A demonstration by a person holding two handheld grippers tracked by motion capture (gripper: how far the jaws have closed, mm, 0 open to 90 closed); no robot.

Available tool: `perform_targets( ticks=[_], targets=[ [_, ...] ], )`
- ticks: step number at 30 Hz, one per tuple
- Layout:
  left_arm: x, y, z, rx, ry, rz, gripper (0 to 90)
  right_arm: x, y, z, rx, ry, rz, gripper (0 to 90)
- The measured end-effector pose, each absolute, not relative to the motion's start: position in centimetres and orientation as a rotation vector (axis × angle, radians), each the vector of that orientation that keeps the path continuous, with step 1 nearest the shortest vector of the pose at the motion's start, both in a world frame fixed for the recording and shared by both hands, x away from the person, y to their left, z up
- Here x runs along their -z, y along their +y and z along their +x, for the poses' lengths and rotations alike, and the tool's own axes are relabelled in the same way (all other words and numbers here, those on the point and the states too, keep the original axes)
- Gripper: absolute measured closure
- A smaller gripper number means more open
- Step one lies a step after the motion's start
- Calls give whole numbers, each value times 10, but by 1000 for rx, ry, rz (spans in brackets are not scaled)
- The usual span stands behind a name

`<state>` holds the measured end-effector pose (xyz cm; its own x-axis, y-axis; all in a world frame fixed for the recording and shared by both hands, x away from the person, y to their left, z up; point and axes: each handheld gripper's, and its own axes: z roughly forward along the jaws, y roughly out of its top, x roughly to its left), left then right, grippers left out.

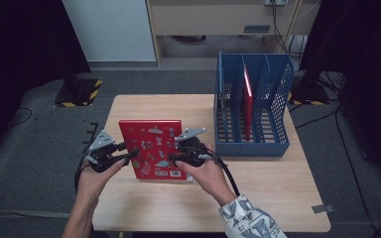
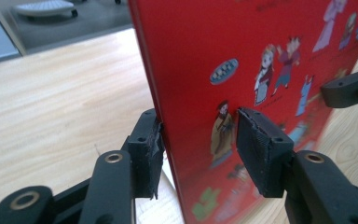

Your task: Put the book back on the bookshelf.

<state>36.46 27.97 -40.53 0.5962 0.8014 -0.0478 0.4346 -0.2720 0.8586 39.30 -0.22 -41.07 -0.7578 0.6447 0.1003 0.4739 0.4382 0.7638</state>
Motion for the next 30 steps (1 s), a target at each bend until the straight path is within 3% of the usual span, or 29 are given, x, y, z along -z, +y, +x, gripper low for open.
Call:
perform_targets(
  ticks=[14, 20, 30],
  targets=[
    [400, 263, 403, -547, 966, 1937, 491, 413, -9, 419, -1194, 2392, 950, 521],
    [402, 257, 422, -501, 957, 1936, 481, 415, -14, 427, -1176, 2364, 991, 526],
    [413, 254, 430, -481, 931, 1877, 344, 417, -19, 419, -1232, 2369, 961, 576]
  ],
)
